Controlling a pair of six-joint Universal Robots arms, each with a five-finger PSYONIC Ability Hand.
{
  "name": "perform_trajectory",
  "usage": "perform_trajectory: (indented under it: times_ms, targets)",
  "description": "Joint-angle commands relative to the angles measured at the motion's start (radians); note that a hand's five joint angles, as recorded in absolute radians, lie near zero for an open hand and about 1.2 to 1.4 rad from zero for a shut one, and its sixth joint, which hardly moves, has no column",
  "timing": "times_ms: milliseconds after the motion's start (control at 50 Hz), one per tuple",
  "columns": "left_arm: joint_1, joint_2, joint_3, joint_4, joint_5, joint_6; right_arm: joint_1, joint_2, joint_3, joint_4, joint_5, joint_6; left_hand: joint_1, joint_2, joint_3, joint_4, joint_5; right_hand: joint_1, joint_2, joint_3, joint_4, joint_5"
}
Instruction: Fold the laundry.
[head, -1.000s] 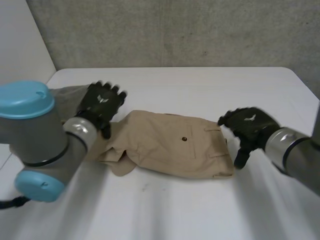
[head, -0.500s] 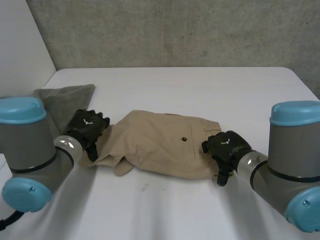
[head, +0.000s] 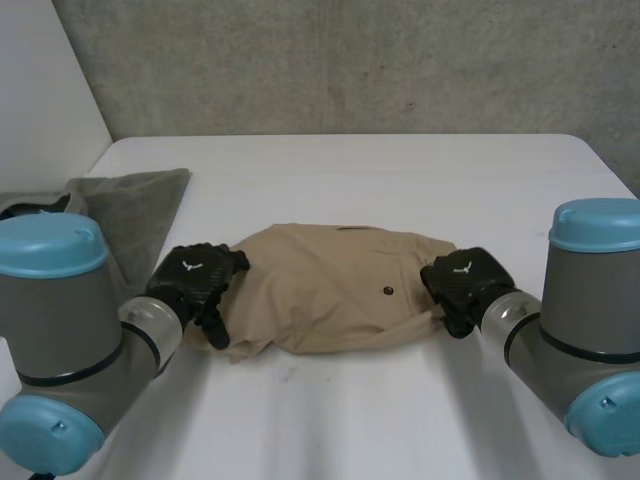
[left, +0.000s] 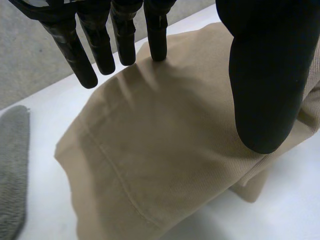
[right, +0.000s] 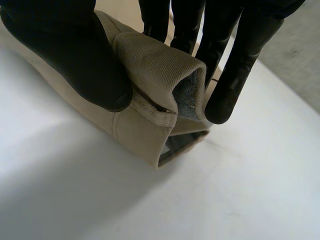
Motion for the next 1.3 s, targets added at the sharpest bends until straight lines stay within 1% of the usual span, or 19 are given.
perform_trajectory:
  times_ms: [20, 100, 160, 240, 360, 480, 560, 680, 840, 940, 1020, 1100, 1120, 1180, 1200, 1220, 1260, 1300]
  targets:
    - [-0.036, -0.051, 0.027, 0.002, -0.001, -0.042, 0.000, -0.065, 0.011, -0.034, 0.024, 0.011, 0.061, 0.056, 0.065, 0.058, 0.060, 0.455, 0.234, 0.243, 0.213, 0.257]
    - [-0.065, -0.064, 0.036, 0.002, -0.001, -0.045, 0.000, -0.091, 0.013, -0.042, 0.024, 0.013, 0.044, 0.038, 0.047, 0.040, 0.043, 0.455, 0.234, 0.243, 0.213, 0.257]
    - [-0.066, -0.062, 0.035, 0.002, -0.004, -0.045, 0.000, -0.096, 0.010, -0.050, 0.024, 0.013, 0.044, 0.038, 0.047, 0.040, 0.043, 0.455, 0.234, 0.243, 0.213, 0.257]
    - [-0.065, -0.045, 0.027, -0.003, -0.033, -0.045, -0.001, -0.105, -0.009, -0.054, 0.030, 0.014, 0.044, 0.038, 0.047, 0.040, 0.043, 0.455, 0.234, 0.243, 0.213, 0.257]
    - [-0.052, 0.044, -0.011, -0.007, -0.116, -0.053, -0.001, -0.108, -0.050, -0.054, 0.034, 0.014, 0.044, 0.038, 0.047, 0.040, 0.043, 0.455, 0.234, 0.243, 0.213, 0.257]
    - [-0.060, 0.052, -0.052, -0.007, -0.124, -0.102, -0.001, -0.108, -0.063, -0.054, 0.038, 0.014, 0.041, 0.035, 0.044, 0.037, 0.040, 0.455, 0.234, 0.243, 0.213, 0.257]
    - [-0.071, 0.023, -0.059, -0.006, -0.122, -0.137, -0.001, -0.108, -0.064, -0.054, 0.038, 0.014, 0.041, 0.035, 0.044, 0.037, 0.040, 0.455, 0.234, 0.243, 0.213, 0.257]
    - [-0.102, -0.063, -0.031, 0.003, -0.127, -0.146, -0.003, -0.109, -0.064, -0.054, 0.038, 0.016, 0.041, 0.035, 0.044, 0.037, 0.040, 0.455, 0.234, 0.243, 0.213, 0.257]
    - [-0.105, -0.137, 0.065, 0.005, -0.130, -0.168, -0.003, -0.119, -0.063, -0.053, 0.043, 0.018, 0.058, 0.053, 0.062, 0.055, 0.058, 0.455, 0.234, 0.243, 0.213, 0.257]
    - [-0.103, -0.191, 0.118, 0.003, -0.135, -0.206, -0.004, -0.125, -0.064, -0.053, 0.043, 0.018, 0.088, 0.082, 0.091, 0.084, 0.087, 0.455, 0.234, 0.243, 0.213, 0.257]
    - [-0.102, -0.221, 0.151, 0.003, -0.153, -0.229, -0.017, -0.129, -0.064, -0.051, 0.043, 0.016, 0.254, 0.249, 0.258, 0.251, 0.254, 0.455, 0.234, 0.243, 0.213, 0.257]
    - [-0.092, -0.226, 0.185, 0.006, -0.181, -0.231, -0.026, -0.137, -0.064, -0.051, 0.043, 0.011, 0.609, 0.604, 0.612, 0.606, 0.608, 0.455, 0.234, 0.243, 0.213, 0.257]
    - [-0.086, -0.225, 0.202, 0.006, -0.184, -0.228, -0.027, -0.140, -0.069, -0.051, 0.041, 0.010, 0.793, 0.788, 0.797, 0.790, 0.793, 0.455, 0.234, 0.243, 0.213, 0.257]
    - [-0.072, -0.212, 0.222, -0.001, -0.181, -0.214, -0.032, -0.149, -0.085, -0.045, 0.040, 0.008, 0.941, 0.936, 0.945, 0.938, 0.941, 0.455, 0.234, 0.243, 0.213, 0.257]
    - [-0.063, -0.196, 0.231, -0.004, -0.181, -0.211, -0.038, -0.159, -0.101, -0.039, 0.040, 0.005, 1.038, 1.033, 1.041, 1.035, 1.037, 0.455, 0.234, 0.243, 0.213, 0.257]
    - [-0.060, -0.180, 0.236, -0.004, -0.181, -0.206, -0.041, -0.166, -0.108, -0.034, 0.040, 0.002, 1.079, 1.074, 1.083, 1.076, 1.079, 0.455, 0.234, 0.243, 0.213, 0.257]
    - [-0.051, -0.128, 0.243, -0.006, -0.178, -0.194, -0.059, -0.192, -0.144, -0.008, 0.037, -0.005, 1.085, 1.080, 1.089, 1.082, 1.085, 0.455, 0.234, 0.243, 0.213, 0.257]
    - [-0.031, -0.050, 0.250, -0.006, -0.167, -0.139, -0.076, -0.206, -0.173, 0.022, 0.034, -0.019, 1.085, 1.080, 1.089, 1.082, 1.085, 0.455, 0.234, 0.243, 0.213, 0.257]
